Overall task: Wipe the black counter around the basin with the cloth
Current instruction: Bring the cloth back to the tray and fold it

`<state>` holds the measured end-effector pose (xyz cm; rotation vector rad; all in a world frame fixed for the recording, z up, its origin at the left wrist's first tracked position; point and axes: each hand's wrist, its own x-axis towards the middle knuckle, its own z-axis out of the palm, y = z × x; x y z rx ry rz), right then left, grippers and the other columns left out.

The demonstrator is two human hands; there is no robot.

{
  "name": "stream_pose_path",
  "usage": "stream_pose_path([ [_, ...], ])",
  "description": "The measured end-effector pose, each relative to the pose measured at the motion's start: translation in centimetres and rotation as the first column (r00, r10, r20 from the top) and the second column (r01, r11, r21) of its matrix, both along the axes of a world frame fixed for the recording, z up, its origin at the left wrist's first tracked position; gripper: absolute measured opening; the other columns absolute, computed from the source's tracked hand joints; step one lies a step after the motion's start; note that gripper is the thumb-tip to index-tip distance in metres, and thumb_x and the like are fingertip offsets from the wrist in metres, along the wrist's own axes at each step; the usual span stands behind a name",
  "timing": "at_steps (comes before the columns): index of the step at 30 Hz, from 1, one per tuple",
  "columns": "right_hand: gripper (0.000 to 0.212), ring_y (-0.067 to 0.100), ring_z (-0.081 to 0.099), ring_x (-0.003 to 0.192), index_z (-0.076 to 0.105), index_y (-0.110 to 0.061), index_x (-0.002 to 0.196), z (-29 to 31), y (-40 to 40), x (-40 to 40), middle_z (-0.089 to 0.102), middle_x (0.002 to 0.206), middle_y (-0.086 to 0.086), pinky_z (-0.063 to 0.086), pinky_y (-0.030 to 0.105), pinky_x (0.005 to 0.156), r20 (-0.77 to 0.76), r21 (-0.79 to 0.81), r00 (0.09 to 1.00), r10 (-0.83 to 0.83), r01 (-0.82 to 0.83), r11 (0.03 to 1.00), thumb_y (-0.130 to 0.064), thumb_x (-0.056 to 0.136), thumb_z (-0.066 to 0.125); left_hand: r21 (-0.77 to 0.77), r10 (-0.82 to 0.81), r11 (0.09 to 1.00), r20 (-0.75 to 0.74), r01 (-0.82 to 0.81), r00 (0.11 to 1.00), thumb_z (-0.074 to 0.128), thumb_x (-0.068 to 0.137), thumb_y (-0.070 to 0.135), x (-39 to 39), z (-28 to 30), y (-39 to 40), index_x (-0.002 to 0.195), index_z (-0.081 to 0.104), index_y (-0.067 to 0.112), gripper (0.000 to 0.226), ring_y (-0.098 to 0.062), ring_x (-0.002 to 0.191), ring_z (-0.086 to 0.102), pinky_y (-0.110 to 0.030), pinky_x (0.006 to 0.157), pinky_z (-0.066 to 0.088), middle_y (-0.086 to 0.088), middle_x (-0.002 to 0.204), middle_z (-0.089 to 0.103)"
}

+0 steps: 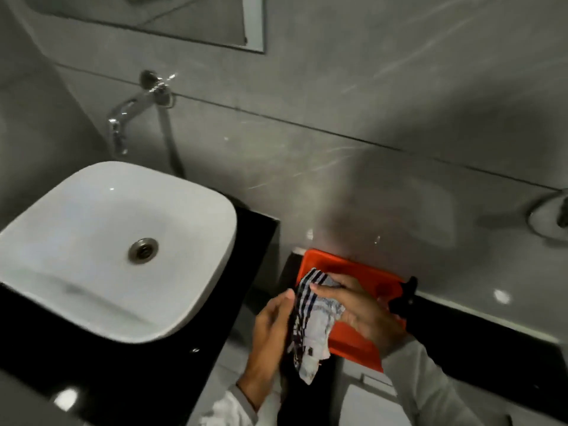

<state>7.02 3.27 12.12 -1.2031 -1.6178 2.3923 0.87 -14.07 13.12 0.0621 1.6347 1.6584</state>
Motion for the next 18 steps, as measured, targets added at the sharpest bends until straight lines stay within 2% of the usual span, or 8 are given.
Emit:
stream_pose_path([
  [2, 0.033, 0.018, 0.082, 0.099, 0.082, -0.028, 0.097, -1.4, 2.6, -1.2, 0.086, 0.104, 0.0, 0.067, 0.033, 0.084, 0.107, -0.01, 0.992, -0.063, 0.065, 0.998, -0.01, 0.073, 0.096, -0.078, -0.001, 0.997, -0.024, -0.001, 1.0, 0.073, 0.092, 0.02, -1.6, -1.8, 2.7, 0.082, 0.079, 0.018, 0.012, -0.029, 0.09, 0.075, -0.026, 0.075, 0.063, -0.015, 0.093, 0.082],
  [4, 0.042, 0.021, 0.076, 0.107, 0.071, -0.022, 0.112, -3.5, 5.1, -2.6, 0.077, 0.114, 0.006, 0.062, 0.038, 0.093, 0.202, 0.06, 0.979, -0.008, -0.004, 0.998, -0.008, 0.078, 0.093, -0.229, -0.034, 0.973, -0.124, 0.005, 0.992, 0.08, 0.085, 0.005, -2.8, -3.6, 4.9, 0.08, 0.073, 0.019, 0.016, -0.036, 0.09, 0.075, -0.039, 0.083, 0.064, -0.009, 0.085, 0.08],
  [5, 0.038, 0.017, 0.074, 0.1, 0.068, -0.019, 0.112, -4.6, 6.4, -3.5, 0.075, 0.11, 0.007, 0.062, 0.033, 0.086, 0.228, 0.102, 0.973, 0.044, -0.069, 0.992, -0.007, 0.083, 0.089, -0.319, -0.086, 0.948, -0.181, 0.024, 0.98, 0.084, 0.081, 0.007, -3.3, -4.7, 6.2, 0.084, 0.069, 0.019, 0.019, -0.035, 0.091, 0.075, -0.041, 0.087, 0.062, -0.004, 0.084, 0.077],
  [7, 0.023, 0.013, 0.073, 0.081, 0.069, -0.014, 0.093, -7.1, 8.1, -5.2, 0.073, 0.094, 0.009, 0.06, 0.025, 0.073, 0.288, 0.235, 0.954, 0.086, -0.158, 0.959, 0.001, 0.086, 0.085, -0.468, -0.206, 0.881, -0.24, 0.073, 0.949, 0.086, 0.079, 0.019, -3.9, -5.9, 8.4, 0.098, 0.061, 0.018, 0.031, -0.027, 0.094, 0.073, -0.04, 0.087, 0.061, 0.002, 0.091, 0.072],
  [10, 0.018, 0.029, 0.072, 0.096, 0.071, -0.003, 0.093, -10.7, 8.6, -6.9, 0.074, 0.102, 0.019, 0.057, 0.036, 0.081, 0.42, 0.41, 0.906, -0.051, -0.14, 0.901, 0.004, 0.085, 0.085, -0.644, -0.346, 0.754, -0.226, 0.127, 0.91, 0.073, 0.089, 0.036, -4.4, -7.4, 11.3, 0.111, 0.05, 0.021, 0.035, -0.028, 0.098, 0.069, -0.041, 0.086, 0.058, -0.004, 0.107, 0.067],
  [13, 0.023, 0.035, 0.075, 0.106, 0.074, 0.003, 0.107, -12.9, 8.2, -7.3, 0.079, 0.11, 0.02, 0.057, 0.034, 0.08, 0.497, 0.497, 0.859, -0.119, -0.17, 0.851, -0.01, 0.089, 0.081, -0.768, -0.497, 0.63, -0.288, 0.112, 0.818, 0.055, 0.101, 0.036, -4.1, -8.9, 13.8, 0.12, 0.058, 0.014, 0.029, -0.031, 0.11, 0.071, -0.042, 0.096, 0.058, -0.011, 0.118, 0.071],
  [16, 0.024, 0.041, 0.071, 0.115, 0.071, 0.005, 0.114, -13.2, 8.2, -7.0, 0.076, 0.119, 0.026, 0.057, 0.04, 0.095, 0.46, 0.511, 0.876, -0.143, -0.131, 0.849, -0.002, 0.092, 0.073, -0.757, -0.532, 0.636, -0.285, 0.154, 0.797, 0.046, 0.106, 0.032, -3.6, -9.8, 14.7, 0.115, 0.063, 0.013, 0.027, -0.023, 0.106, 0.071, -0.039, 0.1, 0.057, -0.002, 0.107, 0.069],
  [18, 0.027, 0.042, 0.07, 0.118, 0.068, 0.006, 0.118, -13.0, 8.0, -6.6, 0.074, 0.122, 0.028, 0.053, 0.037, 0.095, 0.451, 0.505, 0.887, -0.095, -0.165, 0.847, 0.004, 0.091, 0.072, -0.717, -0.544, 0.66, -0.252, 0.223, 0.801, 0.045, 0.107, 0.027, -3.7, -10.0, 14.4, 0.116, 0.065, 0.012, 0.026, -0.02, 0.101, 0.069, -0.041, 0.105, 0.054, -0.002, 0.102, 0.068],
])
